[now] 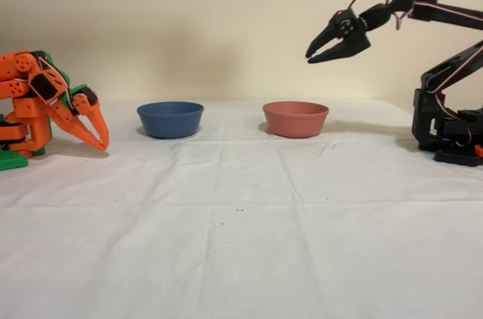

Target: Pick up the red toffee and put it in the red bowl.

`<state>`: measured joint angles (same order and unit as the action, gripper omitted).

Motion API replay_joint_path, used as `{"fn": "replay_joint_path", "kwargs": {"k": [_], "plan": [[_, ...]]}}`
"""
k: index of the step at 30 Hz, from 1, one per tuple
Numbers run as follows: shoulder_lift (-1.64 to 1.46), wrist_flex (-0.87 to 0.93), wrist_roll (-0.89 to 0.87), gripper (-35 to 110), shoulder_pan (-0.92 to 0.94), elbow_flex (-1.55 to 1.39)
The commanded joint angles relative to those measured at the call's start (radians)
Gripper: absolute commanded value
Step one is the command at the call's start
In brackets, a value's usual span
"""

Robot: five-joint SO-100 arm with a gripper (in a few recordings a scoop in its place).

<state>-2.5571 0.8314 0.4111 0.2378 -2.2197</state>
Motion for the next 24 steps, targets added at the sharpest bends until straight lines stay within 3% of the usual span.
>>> {"fn": "replay_joint_path", "kwargs": {"k": [1, 15, 24], "plan": [[-0.189, 0.055, -0.091, 1, -0.11, -0.044], [-0.644, 0.069, -0.229, 0, -0.184, -0.459], [-0.66, 0.018, -0.267, 0, -0.184, -0.591]]}}
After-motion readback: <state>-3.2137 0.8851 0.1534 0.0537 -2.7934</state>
